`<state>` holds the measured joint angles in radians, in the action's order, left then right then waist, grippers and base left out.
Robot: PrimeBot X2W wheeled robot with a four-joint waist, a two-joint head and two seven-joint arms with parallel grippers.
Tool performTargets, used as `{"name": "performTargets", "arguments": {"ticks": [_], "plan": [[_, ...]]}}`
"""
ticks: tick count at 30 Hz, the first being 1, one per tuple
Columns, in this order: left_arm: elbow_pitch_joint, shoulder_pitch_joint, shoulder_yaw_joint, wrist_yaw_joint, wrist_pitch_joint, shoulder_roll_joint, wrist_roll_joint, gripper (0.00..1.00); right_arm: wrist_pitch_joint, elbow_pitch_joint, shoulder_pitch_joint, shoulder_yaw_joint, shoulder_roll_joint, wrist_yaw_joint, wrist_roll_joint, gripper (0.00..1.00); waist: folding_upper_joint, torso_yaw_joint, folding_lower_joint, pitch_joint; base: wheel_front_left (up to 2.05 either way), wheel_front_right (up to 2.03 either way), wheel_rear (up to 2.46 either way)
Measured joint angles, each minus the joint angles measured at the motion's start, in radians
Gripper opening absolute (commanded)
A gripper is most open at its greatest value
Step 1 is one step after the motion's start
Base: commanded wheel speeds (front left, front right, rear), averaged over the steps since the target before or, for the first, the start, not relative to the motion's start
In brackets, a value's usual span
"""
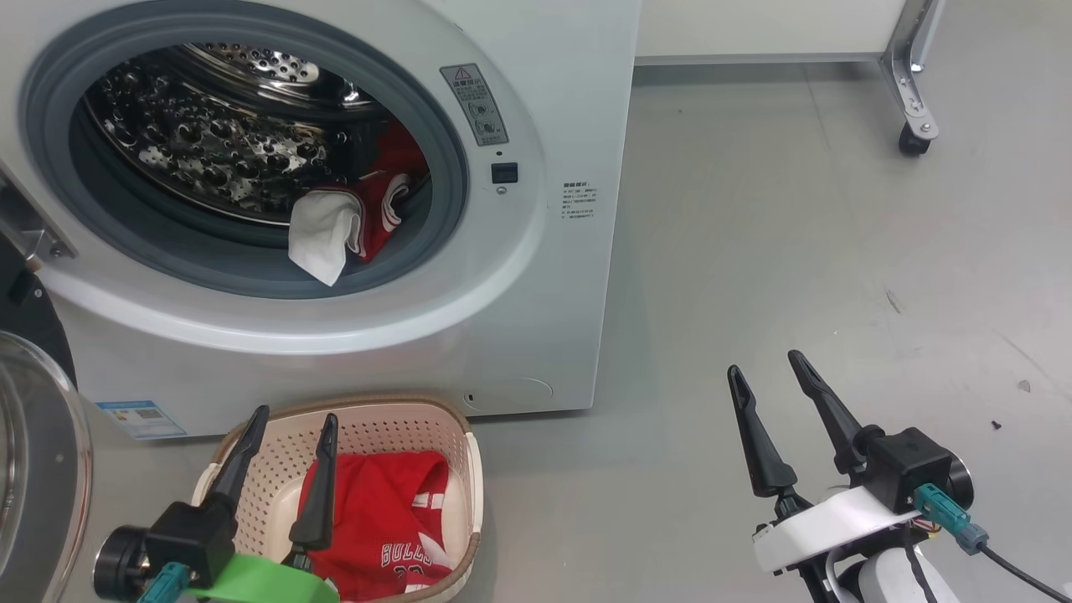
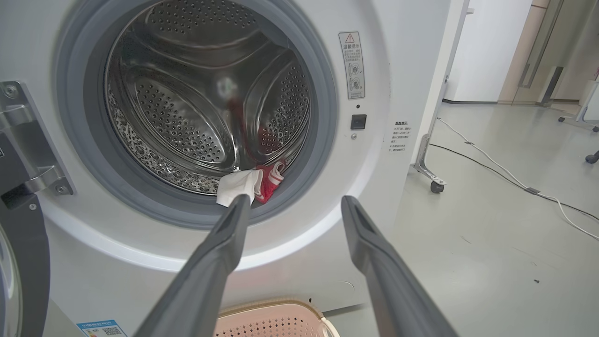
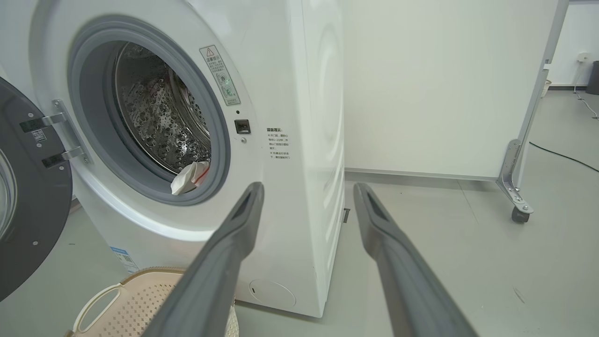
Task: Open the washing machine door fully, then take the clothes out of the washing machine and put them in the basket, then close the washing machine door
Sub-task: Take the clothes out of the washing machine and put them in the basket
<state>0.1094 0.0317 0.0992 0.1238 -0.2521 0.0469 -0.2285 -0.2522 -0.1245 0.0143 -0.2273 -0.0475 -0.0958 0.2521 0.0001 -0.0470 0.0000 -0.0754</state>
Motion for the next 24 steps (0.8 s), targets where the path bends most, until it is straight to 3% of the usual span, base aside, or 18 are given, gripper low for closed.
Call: {"name": "performTargets", "arguments": {"ticks": [24], "plan": [[-0.036,-0.008,-0.025,-0.004,0.0,0.002,0.0,1.0,0.0,0.05,0.029,-0.049,0.0,-0.008,-0.007,1.0,0.0,-0.032,0.0,-0.161,0.0,0.0,0.0]]}}
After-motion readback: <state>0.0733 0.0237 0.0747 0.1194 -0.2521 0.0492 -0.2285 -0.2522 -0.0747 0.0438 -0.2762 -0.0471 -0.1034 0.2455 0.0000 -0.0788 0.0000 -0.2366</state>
